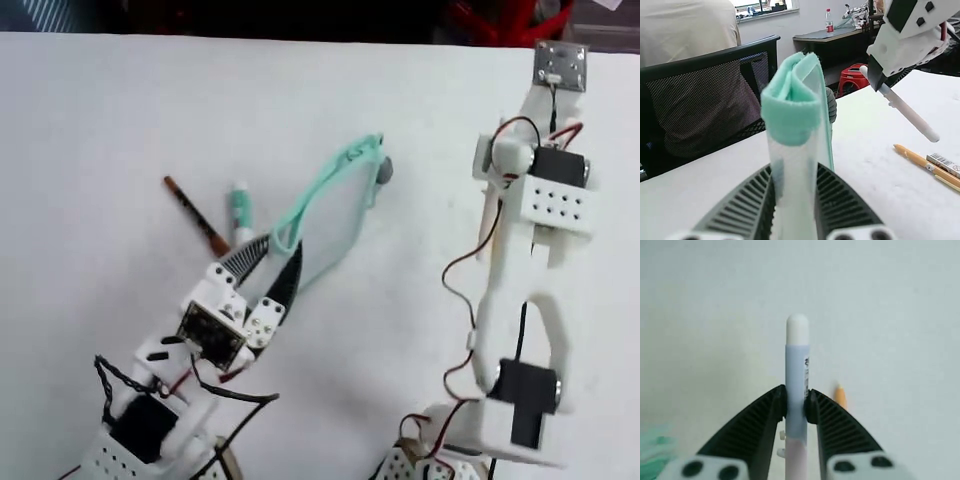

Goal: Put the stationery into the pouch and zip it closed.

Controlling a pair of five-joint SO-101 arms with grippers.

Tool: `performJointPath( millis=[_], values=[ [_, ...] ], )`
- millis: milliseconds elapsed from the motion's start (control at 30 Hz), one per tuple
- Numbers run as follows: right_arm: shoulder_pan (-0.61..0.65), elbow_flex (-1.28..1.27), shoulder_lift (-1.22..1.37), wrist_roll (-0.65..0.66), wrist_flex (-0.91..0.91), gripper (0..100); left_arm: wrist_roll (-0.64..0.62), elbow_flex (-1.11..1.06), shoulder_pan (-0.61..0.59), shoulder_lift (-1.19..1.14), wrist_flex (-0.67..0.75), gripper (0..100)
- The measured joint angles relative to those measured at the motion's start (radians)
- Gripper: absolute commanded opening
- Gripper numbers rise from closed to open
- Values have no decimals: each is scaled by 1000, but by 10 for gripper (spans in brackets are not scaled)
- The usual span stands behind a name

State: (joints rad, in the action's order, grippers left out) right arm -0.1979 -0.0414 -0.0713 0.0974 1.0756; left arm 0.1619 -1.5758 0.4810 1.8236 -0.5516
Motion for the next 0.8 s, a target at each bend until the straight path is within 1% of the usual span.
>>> performJointPath(
  millis=[200, 800],
  values=[
    [34, 0, -98, 0, 2, 19, 0, 0, 0, 2, 0, 28],
    [38, 0, -318, 0, 69, 19, 0, 0, 0, 2, 0, 28]
  ],
)
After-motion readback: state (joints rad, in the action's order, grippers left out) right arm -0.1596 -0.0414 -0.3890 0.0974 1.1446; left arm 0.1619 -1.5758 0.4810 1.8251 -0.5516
